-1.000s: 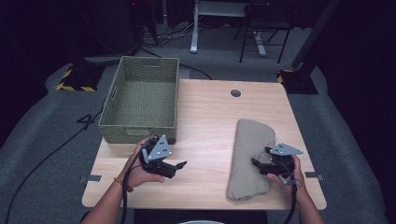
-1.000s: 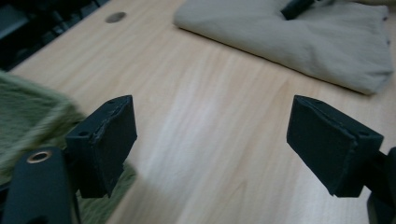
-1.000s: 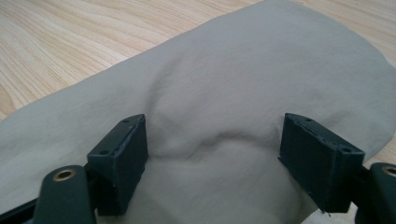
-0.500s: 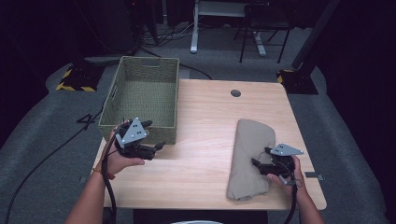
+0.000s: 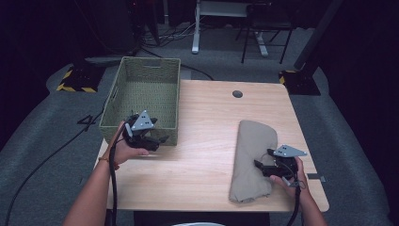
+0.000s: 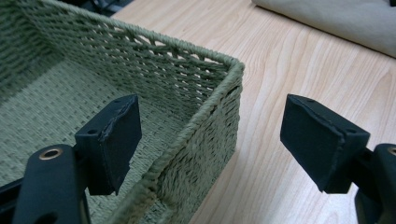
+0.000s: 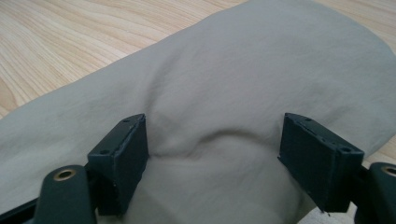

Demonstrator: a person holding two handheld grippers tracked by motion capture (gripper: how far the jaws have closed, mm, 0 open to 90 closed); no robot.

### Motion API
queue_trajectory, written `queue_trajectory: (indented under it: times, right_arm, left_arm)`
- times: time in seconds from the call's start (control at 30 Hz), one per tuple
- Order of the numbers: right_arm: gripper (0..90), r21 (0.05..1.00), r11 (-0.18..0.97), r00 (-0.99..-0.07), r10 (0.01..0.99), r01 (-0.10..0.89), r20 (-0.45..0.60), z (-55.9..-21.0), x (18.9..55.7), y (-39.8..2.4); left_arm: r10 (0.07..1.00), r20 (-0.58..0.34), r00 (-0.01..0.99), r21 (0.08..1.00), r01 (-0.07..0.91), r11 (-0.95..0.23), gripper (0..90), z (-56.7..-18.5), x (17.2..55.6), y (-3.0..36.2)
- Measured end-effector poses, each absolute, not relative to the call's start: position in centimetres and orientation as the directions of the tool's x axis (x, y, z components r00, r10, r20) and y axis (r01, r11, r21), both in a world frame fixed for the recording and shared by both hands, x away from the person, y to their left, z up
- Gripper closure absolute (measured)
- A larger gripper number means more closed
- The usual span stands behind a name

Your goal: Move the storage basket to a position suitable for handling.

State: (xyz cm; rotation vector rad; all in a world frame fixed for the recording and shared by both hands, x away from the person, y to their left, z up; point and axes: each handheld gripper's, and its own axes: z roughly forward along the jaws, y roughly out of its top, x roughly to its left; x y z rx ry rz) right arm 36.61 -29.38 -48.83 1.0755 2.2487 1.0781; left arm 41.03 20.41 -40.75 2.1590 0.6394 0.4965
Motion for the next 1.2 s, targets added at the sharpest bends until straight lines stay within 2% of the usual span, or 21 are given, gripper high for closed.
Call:
queue_trajectory:
  times: [0.23, 0.3, 0.37, 0.53, 0.63, 0.73, 0.77, 0.93, 1.2]
  right_arm:
    - [23.4, 0.791, 0.405, -0.611, 0.79, 0.459, -0.049, -48.9, 36.6, -29.4]
    - [23.5, 0.792, 0.404, -0.612, 0.789, 0.459, -0.048, -48.9, 36.6, -29.4]
    - [23.5, 0.793, 0.405, -0.615, 0.787, 0.456, -0.048, -48.9, 36.6, -29.4]
    - [23.6, 0.791, 0.401, -0.615, 0.787, 0.462, -0.04, -48.9, 36.4, -29.7]
    - [23.6, 0.791, 0.399, -0.618, 0.786, 0.464, -0.034, -48.9, 36.5, -29.8]
    - [23.6, 0.79, 0.402, -0.619, 0.785, 0.463, -0.037, -48.9, 36.5, -29.8]
    - [23.6, 0.79, 0.402, -0.62, 0.784, 0.463, -0.035, -48.9, 36.5, -29.8]
    - [23.6, 0.789, 0.401, -0.621, 0.783, 0.466, -0.031, -49.0, 36.5, -29.9]
    - [23.3, 0.787, 0.397, -0.616, 0.787, 0.472, -0.028, -49.0, 36.5, -29.9]
  left_arm:
    - [0.594, 0.121, 0.795, 0.761, 0.31, -0.569, 27.9, -41.9, 42.6, 19.7]
    - [0.589, 0.123, 0.798, 0.745, 0.318, -0.586, 34.0, -42.2, 42.9, 19.3]
    - [0.578, 0.115, 0.808, 0.732, 0.325, -0.599, 36.4, -42.7, 43.2, 18.9]
    - [0.576, 0.141, 0.805, 0.73, 0.308, -0.61, 45.4, -42.8, 43.6, 18.4]
    - [0.572, 0.169, 0.802, 0.717, 0.298, -0.63, 46.9, -42.8, 43.6, 18.1]
    - [0.571, 0.16, 0.805, 0.729, 0.294, -0.618, 55.2, -42.7, 43.7, 18.3]
    - [0.561, 0.135, 0.817, 0.745, 0.289, -0.601, 57.6, -42.7, 43.8, 18.6]
    - [0.504, 0.157, 0.849, 0.743, 0.235, -0.627, 66.3, -42.5, 43.3, 17.5]
    - [0.464, 0.164, 0.87, 0.749, 0.196, -0.633, 68.3, -42.5, 42.2, 14.6]
